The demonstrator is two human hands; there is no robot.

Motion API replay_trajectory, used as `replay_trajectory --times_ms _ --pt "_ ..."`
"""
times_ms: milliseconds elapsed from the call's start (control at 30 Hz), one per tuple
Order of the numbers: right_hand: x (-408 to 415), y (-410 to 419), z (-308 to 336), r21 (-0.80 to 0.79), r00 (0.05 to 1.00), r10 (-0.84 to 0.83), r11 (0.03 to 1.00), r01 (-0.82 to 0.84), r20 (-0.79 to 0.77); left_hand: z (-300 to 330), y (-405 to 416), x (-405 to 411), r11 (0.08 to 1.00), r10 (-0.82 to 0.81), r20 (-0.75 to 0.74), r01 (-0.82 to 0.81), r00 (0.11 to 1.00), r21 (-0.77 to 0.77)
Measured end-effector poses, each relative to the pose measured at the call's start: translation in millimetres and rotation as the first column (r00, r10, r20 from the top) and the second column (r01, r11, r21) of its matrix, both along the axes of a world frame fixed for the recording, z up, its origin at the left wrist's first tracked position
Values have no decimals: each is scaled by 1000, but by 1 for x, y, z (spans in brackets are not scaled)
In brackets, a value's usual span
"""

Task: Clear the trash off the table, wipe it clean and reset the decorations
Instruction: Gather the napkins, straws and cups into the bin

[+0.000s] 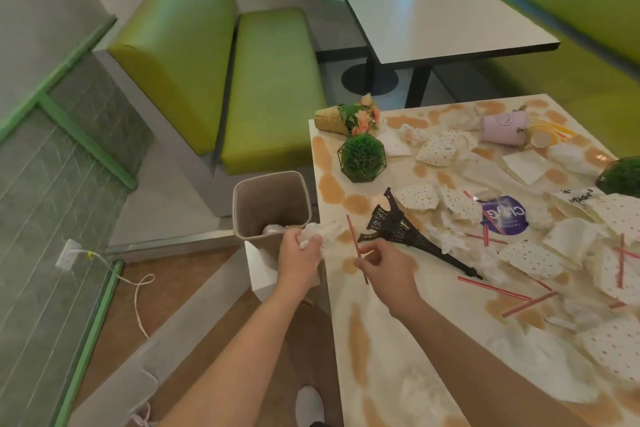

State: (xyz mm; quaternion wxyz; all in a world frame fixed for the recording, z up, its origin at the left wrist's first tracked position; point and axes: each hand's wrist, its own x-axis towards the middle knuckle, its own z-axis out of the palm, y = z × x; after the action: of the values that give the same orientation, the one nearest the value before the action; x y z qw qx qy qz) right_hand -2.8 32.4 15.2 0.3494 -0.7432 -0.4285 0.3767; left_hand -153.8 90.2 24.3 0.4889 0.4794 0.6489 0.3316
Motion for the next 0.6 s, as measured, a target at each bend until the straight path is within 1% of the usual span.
replay_trajectory --times_ms 100,167,300,367,500,600 --pt "-21 31 0 -33 1000 -1 999 1 -11 -1 33 -26 997 55 -69 -52 996 50" --pt "-33 49 -2 -41 1000 -6 999 5 -17 -6 56 -41 998 59 -130 -55 990 33" --pt "-55 83 -15 -62 997 -37 998 33 -63 -15 104 -63 1000 11 -253 -5 967 22" --pt "-61 98 -19 -74 997 -53 996 48 -55 -20 123 -69 1000 -20 -296 22 955 2" --pt "-71 123 -29 -94 999 -48 995 45 -21 -35 153 -76 999 -35 -317 31 948 -19" --pt "-82 143 -37 -132 999 -39 991 34 -32 -50 170 -81 997 -46 -248 29 968 -72"
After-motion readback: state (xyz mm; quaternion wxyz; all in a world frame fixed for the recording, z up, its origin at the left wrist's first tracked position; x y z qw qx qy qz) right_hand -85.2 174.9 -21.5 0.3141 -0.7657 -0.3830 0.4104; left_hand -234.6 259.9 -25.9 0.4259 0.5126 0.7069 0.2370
